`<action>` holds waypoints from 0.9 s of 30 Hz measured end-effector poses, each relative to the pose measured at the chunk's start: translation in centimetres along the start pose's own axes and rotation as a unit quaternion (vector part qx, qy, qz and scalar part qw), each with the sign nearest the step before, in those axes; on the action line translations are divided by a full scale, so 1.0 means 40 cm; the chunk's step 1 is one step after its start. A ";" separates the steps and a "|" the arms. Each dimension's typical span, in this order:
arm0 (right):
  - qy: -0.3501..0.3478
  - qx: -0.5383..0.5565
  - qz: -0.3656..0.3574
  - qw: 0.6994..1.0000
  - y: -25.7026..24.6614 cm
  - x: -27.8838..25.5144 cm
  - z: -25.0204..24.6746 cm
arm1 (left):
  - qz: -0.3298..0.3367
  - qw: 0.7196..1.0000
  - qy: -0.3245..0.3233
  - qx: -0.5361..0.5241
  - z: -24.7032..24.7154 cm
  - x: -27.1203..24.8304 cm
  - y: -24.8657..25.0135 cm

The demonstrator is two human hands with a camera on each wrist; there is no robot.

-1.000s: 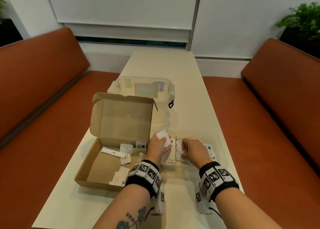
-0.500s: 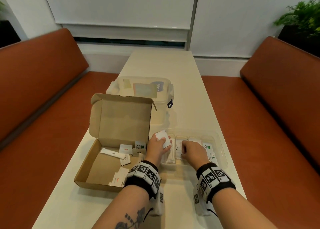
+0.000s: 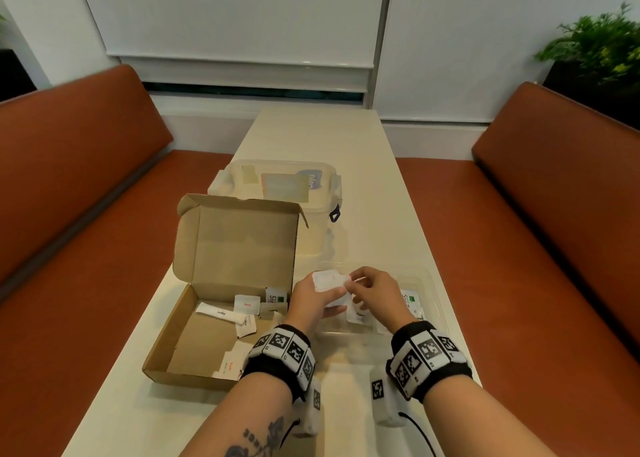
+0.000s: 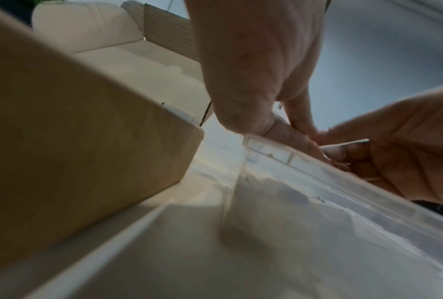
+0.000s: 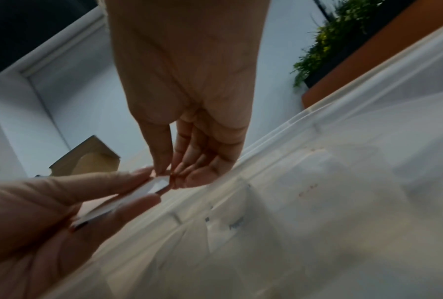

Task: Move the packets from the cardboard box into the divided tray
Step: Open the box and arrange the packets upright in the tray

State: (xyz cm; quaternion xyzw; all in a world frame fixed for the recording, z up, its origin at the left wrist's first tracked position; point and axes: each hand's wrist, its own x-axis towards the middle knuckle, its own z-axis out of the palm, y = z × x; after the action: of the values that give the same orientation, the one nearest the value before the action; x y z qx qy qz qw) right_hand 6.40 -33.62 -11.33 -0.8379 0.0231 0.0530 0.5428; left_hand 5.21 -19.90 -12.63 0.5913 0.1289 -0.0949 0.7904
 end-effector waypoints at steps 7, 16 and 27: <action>0.075 0.126 0.011 0.989 0.026 -0.016 -0.017 | -0.026 0.999 0.034 -0.023 0.006 0.013 -0.001; 0.157 0.070 -0.055 0.984 0.014 -0.019 -0.018 | -0.005 1.000 0.027 -0.010 0.028 0.019 -0.010; -0.007 -0.067 -0.045 0.997 -0.011 -0.002 -0.052 | 0.026 0.999 0.022 -0.001 0.008 0.005 -0.021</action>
State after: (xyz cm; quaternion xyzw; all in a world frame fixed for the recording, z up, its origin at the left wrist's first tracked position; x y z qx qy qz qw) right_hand 6.48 -35.33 -10.08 -0.8720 -0.0217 0.0362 0.4877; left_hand 5.18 -20.43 -13.39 0.5960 0.1306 -0.0608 0.7900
